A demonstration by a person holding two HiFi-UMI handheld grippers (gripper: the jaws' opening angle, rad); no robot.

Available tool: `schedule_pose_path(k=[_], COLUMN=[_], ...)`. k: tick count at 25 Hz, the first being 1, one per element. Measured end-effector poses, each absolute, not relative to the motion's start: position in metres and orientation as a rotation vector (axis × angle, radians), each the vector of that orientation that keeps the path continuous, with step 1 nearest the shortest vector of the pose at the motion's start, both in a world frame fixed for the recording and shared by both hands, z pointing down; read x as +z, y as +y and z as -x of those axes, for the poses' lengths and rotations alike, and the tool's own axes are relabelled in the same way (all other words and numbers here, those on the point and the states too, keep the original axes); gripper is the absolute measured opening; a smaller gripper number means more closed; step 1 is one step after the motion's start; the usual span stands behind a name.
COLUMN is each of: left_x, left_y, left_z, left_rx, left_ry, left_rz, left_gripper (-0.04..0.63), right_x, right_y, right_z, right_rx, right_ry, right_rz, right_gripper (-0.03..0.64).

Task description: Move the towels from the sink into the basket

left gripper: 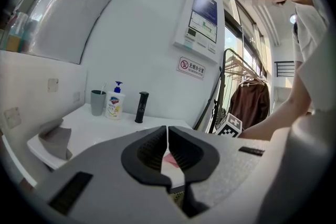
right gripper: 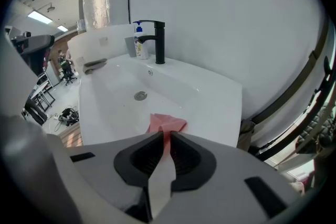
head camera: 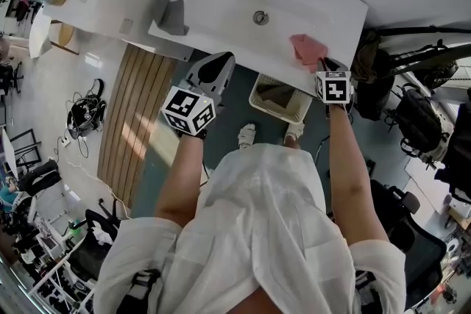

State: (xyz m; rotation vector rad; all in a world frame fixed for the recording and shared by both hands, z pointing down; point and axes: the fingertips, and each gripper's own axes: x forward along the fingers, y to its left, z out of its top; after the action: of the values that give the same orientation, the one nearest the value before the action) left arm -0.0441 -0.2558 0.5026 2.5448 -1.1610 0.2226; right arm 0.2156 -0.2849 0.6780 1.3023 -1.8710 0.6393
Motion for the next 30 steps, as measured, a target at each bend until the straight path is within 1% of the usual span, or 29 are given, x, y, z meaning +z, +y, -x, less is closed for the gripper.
schedule_pose_path(k=[1, 7, 22, 30], left_x=[0.502, 0.496, 0.471, 0.454], left_y=[-0.255, -0.251, -0.235, -0.227], left_z=[0.046, 0.054, 0.073, 0.086], left_rx=[0.222, 0.207, 0.14, 0.114], left_ry=[-1.163, -1.162, -1.137, -1.128], left_rz=[-2.546, -2.559, -2.621, -2.654], left_gripper=[0.015, 0.015, 0.015, 0.015], right_x=[0.676, 0.654, 0.555, 0.493], right_y=[-0.285, -0.282, -0.247, -0.218], right_z=[-0.217, -0.216, -0.202, -0.182], right_rx=[0.638, 0.625, 0.504, 0.414], right_ry=[-1.871, -1.904, -2.036, -2.143], right_rz=[-1.31, -1.352, -1.535, -1.593], right_gripper=[0.052, 0.035, 0.032, 0.032])
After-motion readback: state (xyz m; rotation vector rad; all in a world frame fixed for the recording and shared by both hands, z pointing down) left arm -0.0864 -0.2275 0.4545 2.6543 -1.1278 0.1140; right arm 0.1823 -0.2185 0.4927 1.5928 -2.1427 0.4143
